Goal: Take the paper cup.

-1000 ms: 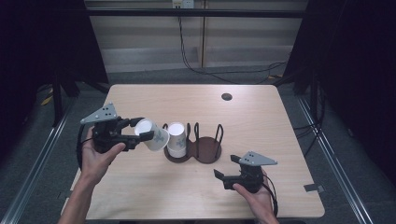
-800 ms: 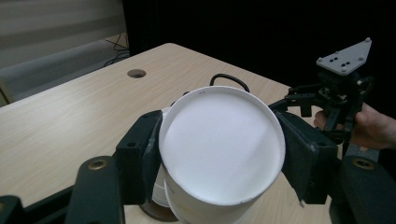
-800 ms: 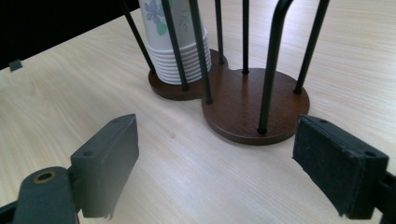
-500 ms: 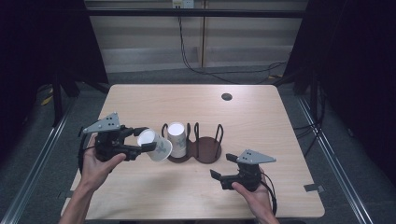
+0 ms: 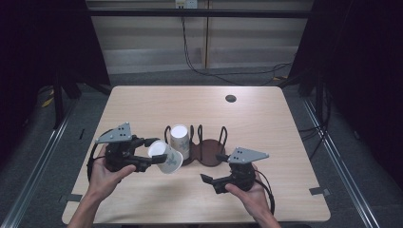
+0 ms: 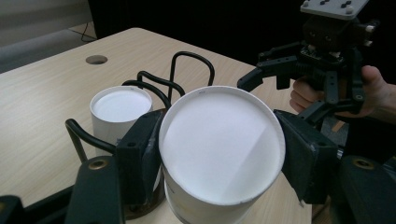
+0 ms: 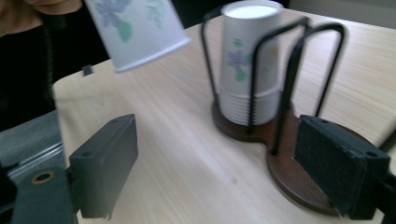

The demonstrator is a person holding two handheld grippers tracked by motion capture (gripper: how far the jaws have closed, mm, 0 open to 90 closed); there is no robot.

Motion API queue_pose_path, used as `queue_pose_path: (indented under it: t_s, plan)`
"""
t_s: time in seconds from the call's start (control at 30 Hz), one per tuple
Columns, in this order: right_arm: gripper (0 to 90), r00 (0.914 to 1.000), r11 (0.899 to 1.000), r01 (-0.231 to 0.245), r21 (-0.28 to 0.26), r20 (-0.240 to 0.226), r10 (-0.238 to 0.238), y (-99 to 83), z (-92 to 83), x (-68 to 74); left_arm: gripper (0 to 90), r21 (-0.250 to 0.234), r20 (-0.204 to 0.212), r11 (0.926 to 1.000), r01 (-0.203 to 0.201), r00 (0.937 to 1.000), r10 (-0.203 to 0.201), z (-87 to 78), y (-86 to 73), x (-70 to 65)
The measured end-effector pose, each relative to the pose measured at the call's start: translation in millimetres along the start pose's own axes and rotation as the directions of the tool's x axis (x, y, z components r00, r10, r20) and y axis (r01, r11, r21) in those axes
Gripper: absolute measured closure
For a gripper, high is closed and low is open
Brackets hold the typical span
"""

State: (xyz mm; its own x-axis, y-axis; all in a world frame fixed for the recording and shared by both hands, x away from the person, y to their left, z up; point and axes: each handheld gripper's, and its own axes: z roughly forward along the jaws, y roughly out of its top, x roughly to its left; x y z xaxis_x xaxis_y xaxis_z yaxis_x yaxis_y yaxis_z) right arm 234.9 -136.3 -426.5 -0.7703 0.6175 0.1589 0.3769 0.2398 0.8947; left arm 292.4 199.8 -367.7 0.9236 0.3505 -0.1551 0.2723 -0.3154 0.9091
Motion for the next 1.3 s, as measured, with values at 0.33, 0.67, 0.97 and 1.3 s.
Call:
queue_pose_path:
  t_s: [0.33, 0.67, 0.97, 1.3]
  plan:
    - [13.4, 0.9964, 0.999, 0.046, -0.006, -0.070, -0.047, 27.8, 16.1, 13.7, 36.3, 0.016, 0.018, 0.9998, 0.009, 0.9998, -0.009, 8.6, 1.0, -0.1]
    - [13.4, 0.9906, 0.998, 0.060, -0.003, -0.123, -0.060, 32.0, 35.6, 15.1, 36.2, 0.019, 0.044, 0.9996, 0.019, 0.9989, -0.020, 13.6, 1.3, -3.4]
    - [13.5, 0.9873, 0.999, 0.051, -0.004, -0.151, -0.051, 25.0, 44.2, 19.7, 36.2, 0.049, 0.070, 0.9987, 0.015, 0.9974, -0.018, 24.0, 2.0, -8.1]
    - [14.1, 0.9805, 0.997, 0.080, -0.013, -0.179, -0.081, 24.6, 52.1, 22.7, 36.3, 0.069, 0.109, 0.9974, 0.021, 0.9936, -0.029, 35.1, 1.7, -13.2]
